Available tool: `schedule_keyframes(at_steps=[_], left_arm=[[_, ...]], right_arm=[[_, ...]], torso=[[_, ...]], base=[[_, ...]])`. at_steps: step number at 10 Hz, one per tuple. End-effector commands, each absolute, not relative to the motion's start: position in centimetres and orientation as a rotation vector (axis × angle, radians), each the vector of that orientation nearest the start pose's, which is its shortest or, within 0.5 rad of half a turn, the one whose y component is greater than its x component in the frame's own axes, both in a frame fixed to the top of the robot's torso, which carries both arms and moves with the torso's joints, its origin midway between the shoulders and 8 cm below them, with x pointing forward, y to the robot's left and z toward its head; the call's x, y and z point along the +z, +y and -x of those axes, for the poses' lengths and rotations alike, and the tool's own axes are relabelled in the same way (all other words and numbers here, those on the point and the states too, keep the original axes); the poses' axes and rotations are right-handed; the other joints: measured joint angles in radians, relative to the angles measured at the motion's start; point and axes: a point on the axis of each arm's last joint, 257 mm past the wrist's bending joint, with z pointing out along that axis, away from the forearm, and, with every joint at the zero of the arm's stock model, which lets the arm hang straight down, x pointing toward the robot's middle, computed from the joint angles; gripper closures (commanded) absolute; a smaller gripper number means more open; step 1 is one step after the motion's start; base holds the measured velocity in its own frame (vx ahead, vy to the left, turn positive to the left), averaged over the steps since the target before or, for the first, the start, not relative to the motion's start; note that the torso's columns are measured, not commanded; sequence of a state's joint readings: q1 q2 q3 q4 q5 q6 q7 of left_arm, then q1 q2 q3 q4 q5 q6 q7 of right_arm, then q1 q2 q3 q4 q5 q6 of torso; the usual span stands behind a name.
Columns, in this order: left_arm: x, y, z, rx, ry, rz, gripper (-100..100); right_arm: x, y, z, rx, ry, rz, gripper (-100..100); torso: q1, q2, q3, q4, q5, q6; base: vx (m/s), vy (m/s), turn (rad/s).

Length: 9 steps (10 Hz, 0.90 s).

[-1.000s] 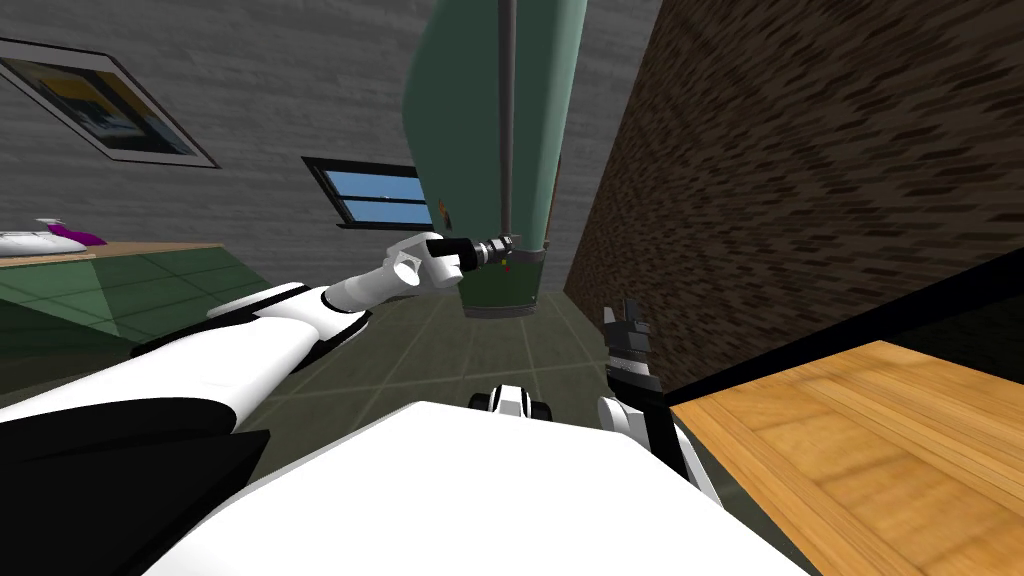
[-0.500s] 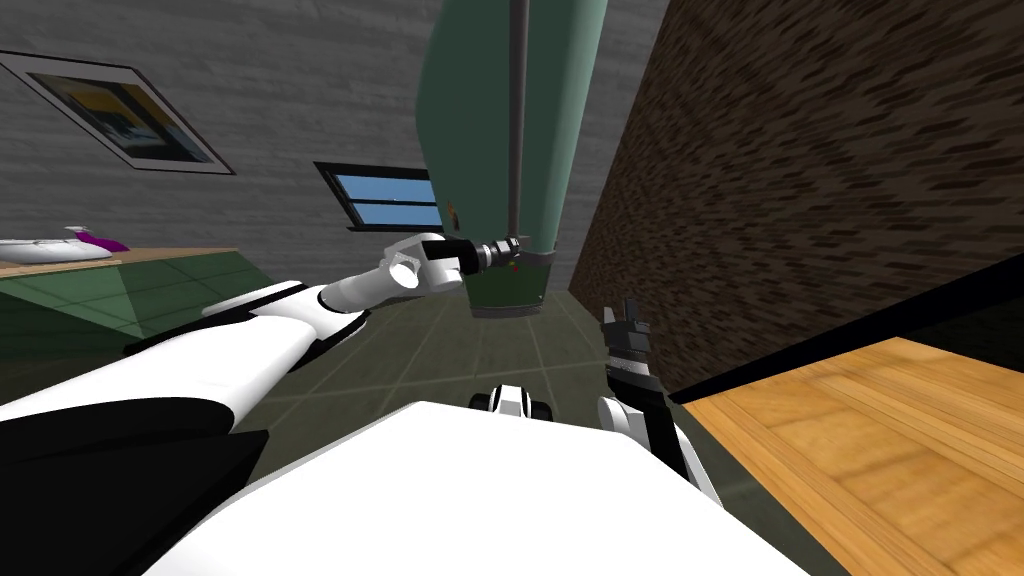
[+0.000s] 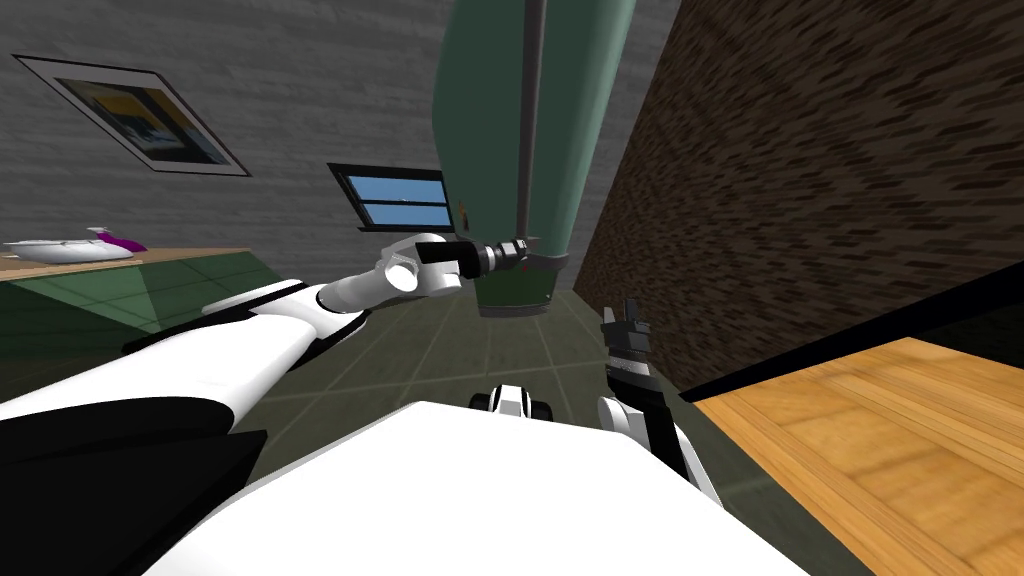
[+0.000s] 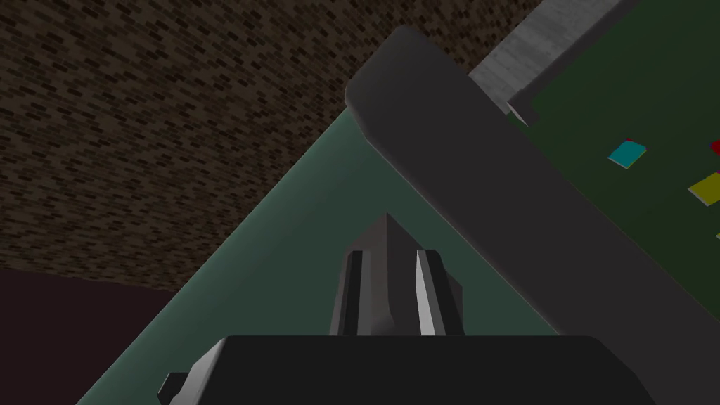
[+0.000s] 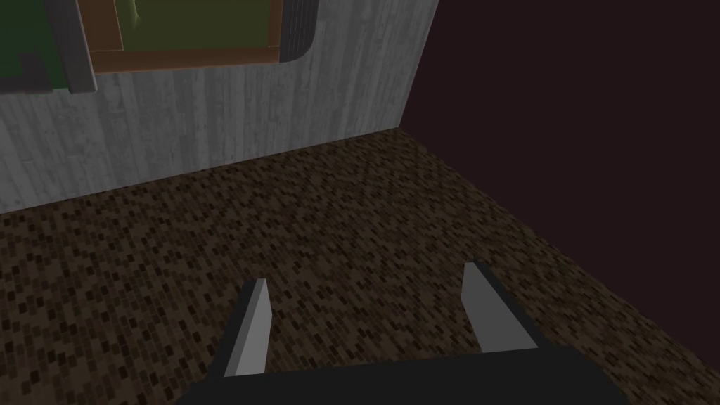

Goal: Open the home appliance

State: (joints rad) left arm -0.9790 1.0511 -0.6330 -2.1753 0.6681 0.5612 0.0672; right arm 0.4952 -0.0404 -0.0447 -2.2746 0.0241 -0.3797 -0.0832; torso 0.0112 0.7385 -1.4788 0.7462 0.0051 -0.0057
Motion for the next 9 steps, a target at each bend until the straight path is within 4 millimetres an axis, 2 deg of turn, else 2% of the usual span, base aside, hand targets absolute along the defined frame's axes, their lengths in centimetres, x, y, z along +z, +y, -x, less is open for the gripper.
schedule_keyframes(at_steps=[1, 2, 3, 4, 5, 7, 9], left_arm=[[13.0, -1.1, -45.5, -1.267, 1.727, -0.085, 100], [13.2, -2.1, -43.9, -1.295, 1.731, -0.121, 100], [13.2, -2.1, -43.9, -1.295, 1.731, -0.121, 100], [13.3, -3.0, -42.3, -1.323, 1.735, -0.157, 100], [12.6, -3.1, -41.9, -1.318, 1.777, -0.14, -100], [14.3, -3.2, -40.6, -1.317, 1.781, -0.147, -100], [15.4, -3.2, -39.8, -1.315, 1.784, -0.152, -100]], right_arm=[[0.1, -29.3, -36.3, 1.287, 0.712, -0.744, 0], [0.1, -29.3, -36.3, 1.287, 0.712, -0.744, 0], [0.1, -29.3, -36.3, 1.287, 0.712, -0.744, 0], [0.1, -29.3, -36.3, 1.287, 0.712, -0.744, 0], [0.1, -29.3, -36.3, 1.287, 0.712, -0.744, 0], [0.1, -29.3, -36.3, 1.287, 0.711, -0.745, 0], [0.1, -29.3, -36.3, 1.288, 0.711, -0.745, 0]], torso=[[0.001, 0.0, 0.0, 0.0, 0.0, 0.0], [0.001, -0.002, -0.002, 0.0, 0.0, 0.0], [0.0, -0.003, -0.003, 0.0, 0.0, 0.0], [-0.002, -0.004, -0.004, 0.0, 0.0, 0.0], [0.002, -0.003, -0.003, 0.001, 0.001, 0.0], [-0.02, -0.007, -0.002, -0.009, -0.007, 0.005], [-0.018, -0.003, 0.0, -0.006, -0.008, 0.007]], base=[[-0.032, 0.268, -0.005], [-0.01, 0.247, 0.011], [-0.033, 0.206, 0.006], [-0.033, 0.254, 0.022], [0.013, 0.116, -0.018], [0.066, -0.074, 0.036], [0.05, -0.052, -0.003]])
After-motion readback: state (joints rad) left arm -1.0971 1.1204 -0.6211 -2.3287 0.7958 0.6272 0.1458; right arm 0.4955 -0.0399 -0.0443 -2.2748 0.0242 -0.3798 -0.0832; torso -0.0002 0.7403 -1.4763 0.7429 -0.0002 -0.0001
